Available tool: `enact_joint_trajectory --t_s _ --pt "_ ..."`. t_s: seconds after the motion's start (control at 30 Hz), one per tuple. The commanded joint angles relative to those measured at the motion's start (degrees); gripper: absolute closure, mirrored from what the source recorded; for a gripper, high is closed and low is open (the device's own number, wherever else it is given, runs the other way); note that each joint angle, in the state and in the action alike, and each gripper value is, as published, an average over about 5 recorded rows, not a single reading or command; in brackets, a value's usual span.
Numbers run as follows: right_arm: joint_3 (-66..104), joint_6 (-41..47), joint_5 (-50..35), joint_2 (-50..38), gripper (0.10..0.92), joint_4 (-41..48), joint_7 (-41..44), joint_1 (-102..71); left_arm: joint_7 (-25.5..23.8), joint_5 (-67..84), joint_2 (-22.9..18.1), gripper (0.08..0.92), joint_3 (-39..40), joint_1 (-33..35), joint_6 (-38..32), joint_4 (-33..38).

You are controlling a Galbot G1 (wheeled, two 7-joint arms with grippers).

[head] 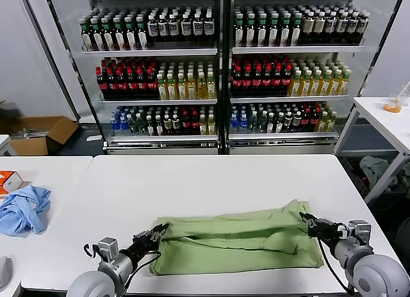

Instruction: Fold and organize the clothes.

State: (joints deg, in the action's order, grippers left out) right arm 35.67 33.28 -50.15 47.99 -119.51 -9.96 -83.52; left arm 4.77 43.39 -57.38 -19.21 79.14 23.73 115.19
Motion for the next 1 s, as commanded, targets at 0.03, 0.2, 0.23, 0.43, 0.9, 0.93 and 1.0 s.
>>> enact_joint_trajectory --t_s 0.03,0.2,0.23,0.43,0.9,0.93,1.0 --pt "0.32 -0.04 4.12 0.81 0.682 -1.13 0.00 -1.72 9.98 -17.19 -5.48 0.691 0.39 5.68 -6.47 5.19" --pt "-0.03 -0.03 4.10 0.81 0.535 -0.80 -0.05 -1.05 12.76 -22.64 -10.39 0.553 2.57 7.49 -5.67 4.21" --pt "-0.15 -0.03 4.08 0.80 0.509 -0.79 -0.08 -0.86 12.93 -23.23 -11.21 0.518 2.99 7.53 -5.28 3.64" --pt "-0.37 -0.04 3.90 0.40 0.335 -0.71 -0.11 -0.41 13.35 -25.29 -14.06 0.345 4.49 6.75 -3.64 1.04" --pt "-0.12 -0.09 3.42 -0.09 0.203 -0.20 -0.29 -0.20 12.00 -26.31 -15.05 0.395 4.65 7.07 -2.86 -0.64" --pt "-0.12 -0.10 3.37 -0.12 0.203 -0.20 -0.31 -0.20 11.74 -25.89 -15.04 0.421 4.56 7.17 -2.77 -0.53" --pt "-0.10 -0.11 3.22 -0.19 0.203 -0.25 -0.37 -0.15 10.98 -24.83 -15.02 0.482 4.32 7.37 -2.64 -0.18"
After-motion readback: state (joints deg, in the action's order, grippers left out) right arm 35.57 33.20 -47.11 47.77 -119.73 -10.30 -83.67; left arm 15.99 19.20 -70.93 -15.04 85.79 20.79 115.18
